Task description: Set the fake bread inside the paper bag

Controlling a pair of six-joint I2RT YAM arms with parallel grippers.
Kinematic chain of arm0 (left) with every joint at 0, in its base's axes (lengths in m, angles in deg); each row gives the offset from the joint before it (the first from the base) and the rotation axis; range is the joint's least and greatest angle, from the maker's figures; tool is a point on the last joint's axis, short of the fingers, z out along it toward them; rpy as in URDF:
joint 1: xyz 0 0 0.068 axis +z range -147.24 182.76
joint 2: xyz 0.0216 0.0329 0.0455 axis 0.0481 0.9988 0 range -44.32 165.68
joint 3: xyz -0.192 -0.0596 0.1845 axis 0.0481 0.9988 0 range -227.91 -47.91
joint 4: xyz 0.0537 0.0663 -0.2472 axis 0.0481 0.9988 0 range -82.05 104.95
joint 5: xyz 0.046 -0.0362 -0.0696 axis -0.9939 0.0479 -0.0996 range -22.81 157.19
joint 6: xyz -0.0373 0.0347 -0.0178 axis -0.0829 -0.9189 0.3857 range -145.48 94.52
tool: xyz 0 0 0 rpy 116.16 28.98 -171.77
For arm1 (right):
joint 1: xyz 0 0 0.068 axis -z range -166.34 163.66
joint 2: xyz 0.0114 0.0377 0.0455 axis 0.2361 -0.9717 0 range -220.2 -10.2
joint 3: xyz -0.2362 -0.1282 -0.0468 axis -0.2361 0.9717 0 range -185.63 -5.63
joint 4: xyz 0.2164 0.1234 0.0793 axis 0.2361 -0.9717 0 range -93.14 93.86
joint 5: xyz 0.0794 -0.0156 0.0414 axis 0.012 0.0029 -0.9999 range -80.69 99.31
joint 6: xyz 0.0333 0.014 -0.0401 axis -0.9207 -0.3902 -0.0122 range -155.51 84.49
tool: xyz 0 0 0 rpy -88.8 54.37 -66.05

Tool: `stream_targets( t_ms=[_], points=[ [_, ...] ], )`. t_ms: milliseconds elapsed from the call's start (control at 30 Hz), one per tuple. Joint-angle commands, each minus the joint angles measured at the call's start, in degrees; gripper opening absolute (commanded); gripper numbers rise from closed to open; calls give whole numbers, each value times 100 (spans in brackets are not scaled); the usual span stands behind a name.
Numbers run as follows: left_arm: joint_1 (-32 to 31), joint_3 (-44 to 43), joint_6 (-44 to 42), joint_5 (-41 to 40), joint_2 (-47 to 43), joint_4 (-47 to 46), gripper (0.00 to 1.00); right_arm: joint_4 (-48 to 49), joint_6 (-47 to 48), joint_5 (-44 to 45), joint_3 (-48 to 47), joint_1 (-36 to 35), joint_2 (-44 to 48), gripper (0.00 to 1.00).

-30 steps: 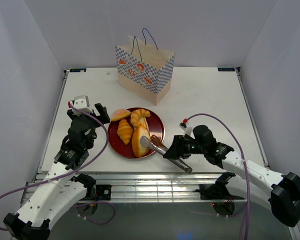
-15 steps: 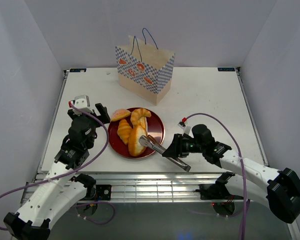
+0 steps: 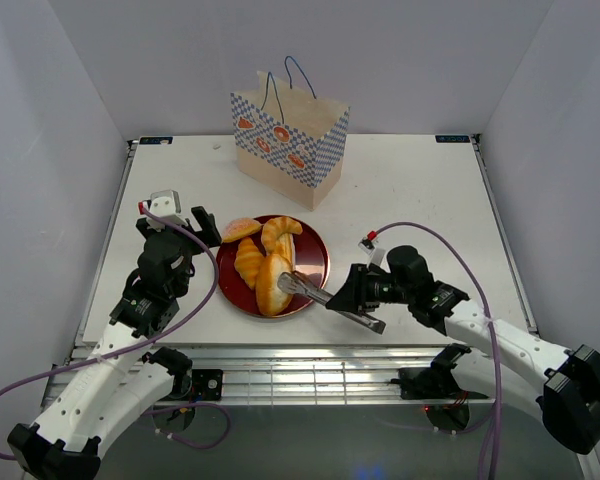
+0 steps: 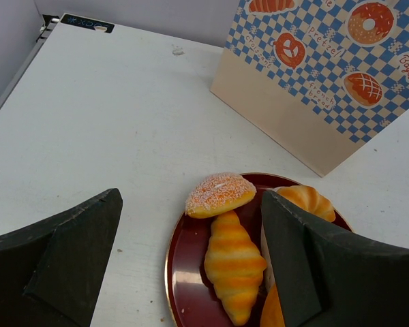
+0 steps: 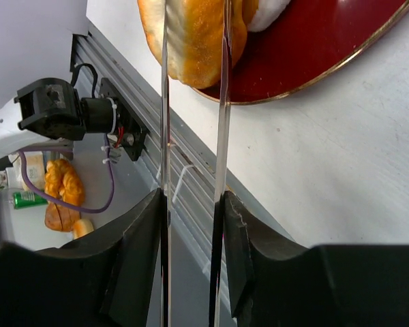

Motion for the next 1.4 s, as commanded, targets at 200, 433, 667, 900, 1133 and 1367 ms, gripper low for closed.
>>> stream_targets(
  t_ms=[200,433,667,900,1133,1367],
  points=[
    [-20,-77,31,51,55,56,93,85,253,211,-976,-16,304,8],
    [-20,-77,31,16,2,56,93,-195,902,325,-1565,-7,278,8],
    [-20,-77,31,16,-42,65,93,-908,1387,2018,-2803,54,339,8],
    [-20,-77,31,16,-130,47,93,-925,1791,3759,-3762,133,59,8],
    [-29,-95,57,130,-147,47,93,-741,2239,4176,-5192,388,-916,8],
    [-29,-95,75,165,-244,47,93,-337,2757,3192,-6390,757,-2348,8]
  ],
)
